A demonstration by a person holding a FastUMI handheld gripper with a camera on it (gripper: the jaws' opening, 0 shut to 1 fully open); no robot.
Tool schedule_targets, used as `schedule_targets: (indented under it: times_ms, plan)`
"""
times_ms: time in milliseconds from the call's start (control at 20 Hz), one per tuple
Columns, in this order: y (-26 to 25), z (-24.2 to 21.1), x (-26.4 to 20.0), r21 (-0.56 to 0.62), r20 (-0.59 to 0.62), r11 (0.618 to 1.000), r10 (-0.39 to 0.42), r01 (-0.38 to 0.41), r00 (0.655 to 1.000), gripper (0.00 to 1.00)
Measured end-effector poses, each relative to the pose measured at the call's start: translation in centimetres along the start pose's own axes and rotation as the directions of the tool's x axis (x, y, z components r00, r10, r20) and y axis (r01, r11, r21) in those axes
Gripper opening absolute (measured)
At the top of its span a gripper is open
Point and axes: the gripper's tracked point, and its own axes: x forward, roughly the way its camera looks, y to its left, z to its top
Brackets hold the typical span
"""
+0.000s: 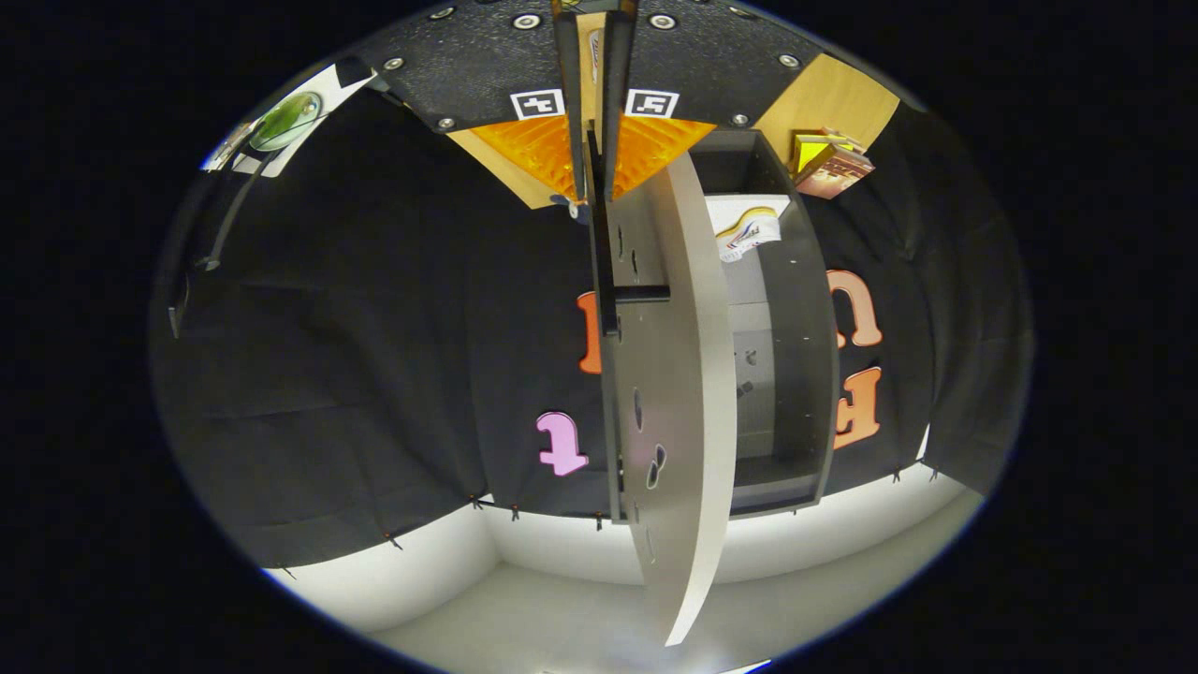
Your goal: Open the shoe cabinet door, grab the shoes and put them into the shoe cabinet, then close the shoe cabinet door.
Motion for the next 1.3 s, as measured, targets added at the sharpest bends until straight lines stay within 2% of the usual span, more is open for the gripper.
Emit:
schedule_targets:
  times_ms: [250,450,700,850,1050,1300]
  plan:
    - [-4.8,0.0,-1.3,0.039,0.005,0.994,-0.107,0.106,0.994,0.07]
    - [-4.9,-0.2,-2.8,0.067,0.016,0.991,-0.12,0.119,0.993,0.06]
    - [-0.3,-1.9,-3.9,0.069,0.003,0.997,-0.03,0.03,1.0,0.05]
    - [2.9,-4.3,-3.8,0.025,-0.018,0.999,0.029,-0.029,0.999,0.04]
    - [6.8,-9.2,-1.4,-0.019,-0.095,0.996,0.085,-0.088,0.992,0.05]
    - [8.7,-17.4,3.0,-0.105,-0.183,0.99,0.076,-0.096,0.98,0.08]
